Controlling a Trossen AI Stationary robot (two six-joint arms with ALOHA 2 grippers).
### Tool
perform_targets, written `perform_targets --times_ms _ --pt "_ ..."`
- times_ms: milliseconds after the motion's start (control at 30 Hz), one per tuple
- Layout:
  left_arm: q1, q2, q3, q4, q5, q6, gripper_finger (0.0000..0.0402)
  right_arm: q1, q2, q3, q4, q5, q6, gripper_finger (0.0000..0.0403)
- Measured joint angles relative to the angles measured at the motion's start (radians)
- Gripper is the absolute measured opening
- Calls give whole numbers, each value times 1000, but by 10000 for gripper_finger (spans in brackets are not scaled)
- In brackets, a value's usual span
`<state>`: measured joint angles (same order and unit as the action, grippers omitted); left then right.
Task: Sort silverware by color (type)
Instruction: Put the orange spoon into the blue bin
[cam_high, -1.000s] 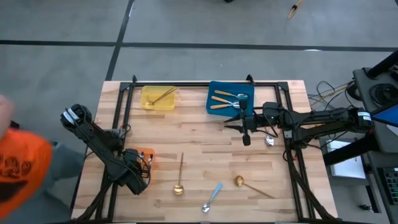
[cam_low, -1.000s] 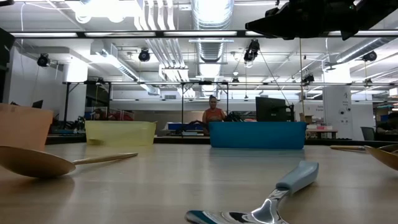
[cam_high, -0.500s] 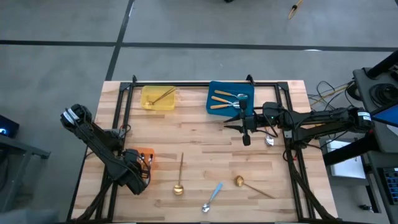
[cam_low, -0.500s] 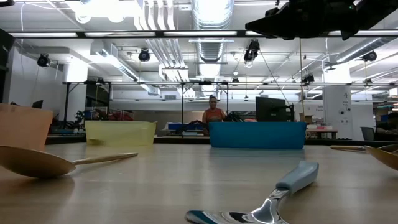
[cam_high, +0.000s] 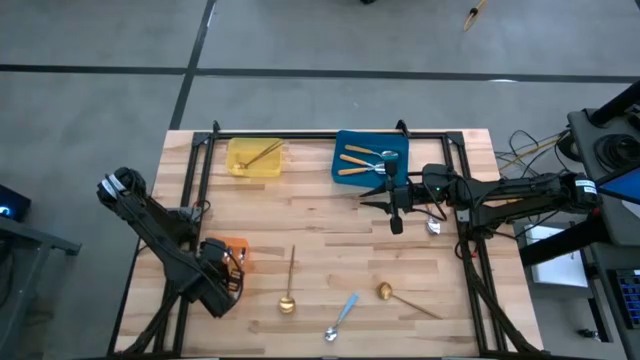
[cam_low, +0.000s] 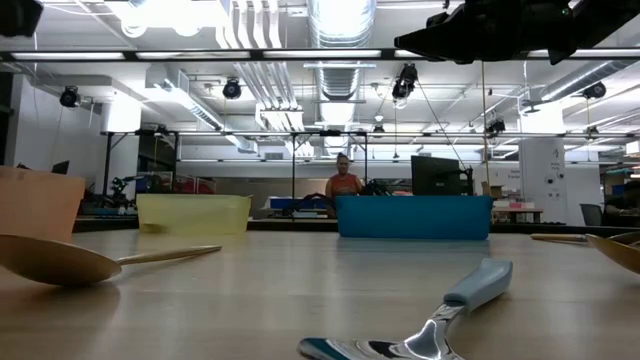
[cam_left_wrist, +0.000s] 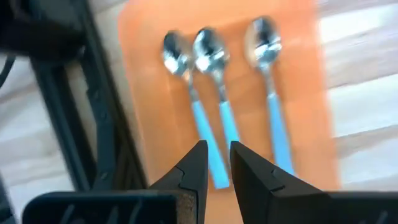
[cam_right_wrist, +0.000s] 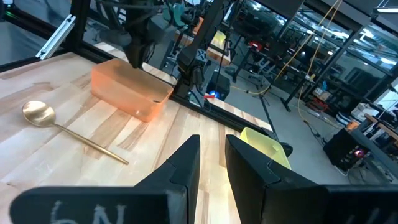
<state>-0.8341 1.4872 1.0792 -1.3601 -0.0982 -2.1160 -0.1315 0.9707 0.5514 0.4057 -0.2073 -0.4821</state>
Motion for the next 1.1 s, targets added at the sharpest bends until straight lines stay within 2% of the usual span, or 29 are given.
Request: perform_targets --times_ms 267,533,633,733,867,1000,1100 --pt "5 0 117 16 -260 153 51 0 0 0 0 0 0 68" --pt "17 0 184 139 -690 377 51 0 0 0 0 0 0 68" --pt "45 0 184 234 -787 526 51 0 0 0 0 0 0 68" --pt "90 0 169 378 -808 726 51 0 0 0 1 0 0 68" --pt "162 0 129 657 -803 1057 51 0 0 0 1 0 0 68" --pt "232 0 93 914 -713 1375 51 0 0 0 1 0 2 68" --pt "278 0 69 1014 -632 1566 51 0 0 0 1 0 7 68"
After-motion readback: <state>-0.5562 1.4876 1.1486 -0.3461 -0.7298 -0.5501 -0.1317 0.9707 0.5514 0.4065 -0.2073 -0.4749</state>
